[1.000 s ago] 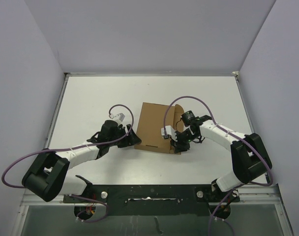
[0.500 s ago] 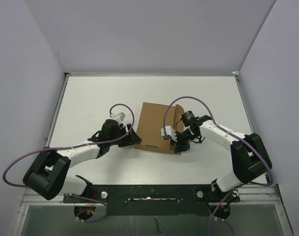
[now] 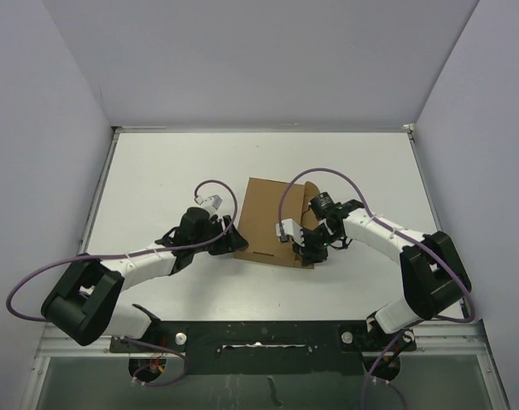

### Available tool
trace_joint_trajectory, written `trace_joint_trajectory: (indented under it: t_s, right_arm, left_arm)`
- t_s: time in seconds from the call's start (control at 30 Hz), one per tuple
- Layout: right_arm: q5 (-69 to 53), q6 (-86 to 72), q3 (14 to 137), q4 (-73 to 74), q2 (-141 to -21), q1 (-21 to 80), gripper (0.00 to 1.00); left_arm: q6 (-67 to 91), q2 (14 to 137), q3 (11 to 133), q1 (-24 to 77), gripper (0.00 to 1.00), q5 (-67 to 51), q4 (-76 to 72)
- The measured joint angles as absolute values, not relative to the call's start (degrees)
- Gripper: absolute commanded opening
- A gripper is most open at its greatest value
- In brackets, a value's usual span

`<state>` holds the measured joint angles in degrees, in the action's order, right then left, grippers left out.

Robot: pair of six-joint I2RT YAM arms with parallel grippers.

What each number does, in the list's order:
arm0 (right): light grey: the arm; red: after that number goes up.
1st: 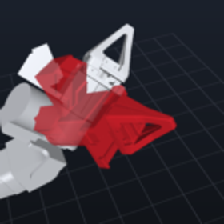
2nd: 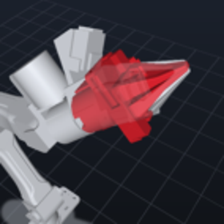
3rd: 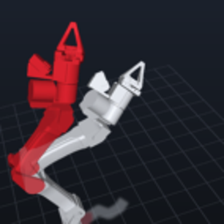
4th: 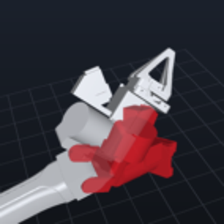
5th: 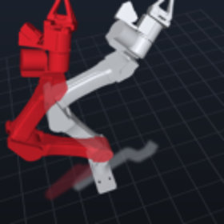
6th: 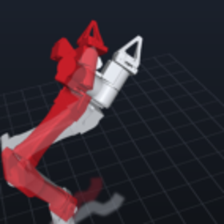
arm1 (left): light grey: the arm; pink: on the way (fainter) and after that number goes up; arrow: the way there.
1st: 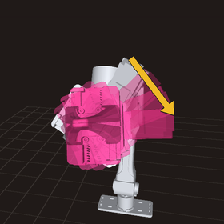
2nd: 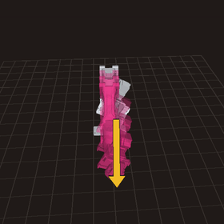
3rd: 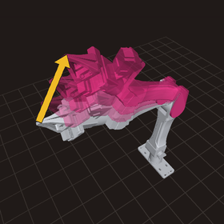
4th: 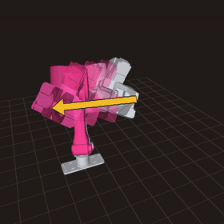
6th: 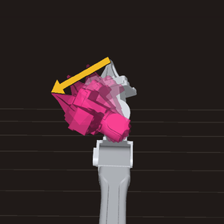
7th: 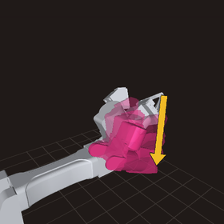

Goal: Fold the paper box

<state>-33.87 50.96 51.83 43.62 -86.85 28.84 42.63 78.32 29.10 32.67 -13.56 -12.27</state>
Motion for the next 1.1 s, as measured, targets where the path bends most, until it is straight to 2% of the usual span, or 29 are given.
trace_joint_trajectory:
  t_s: [0.57, 0.73, 0.97, 1.1]
  right_arm:
    - [-30.28, 48.12, 55.77, 46.09, -88.44, 31.48, 0.0]
    - [-30.15, 47.75, 56.66, 46.76, -89.12, 31.7, 0.13]
    - [-32.77, 48.45, 56.66, 46.26, -88.58, 29.23, 0.32]
    - [-35.27, 49.76, 56.29, 46.33, -86.06, 25.12, 0.38]
  left_arm:
    - [42.78, 79.26, 30.39, 34.5, 0.52, -11.35, -11.99]
    - [42.72, 79.42, 30.83, 34.57, 0.56, -11.11, -11.53]
    - [42.61, 79.31, 31.31, 34.02, 0.74, -11.22, -8.99]
    - [42.39, 77.47, 32.08, 32.6, 0.77, -11.11, -5.54]
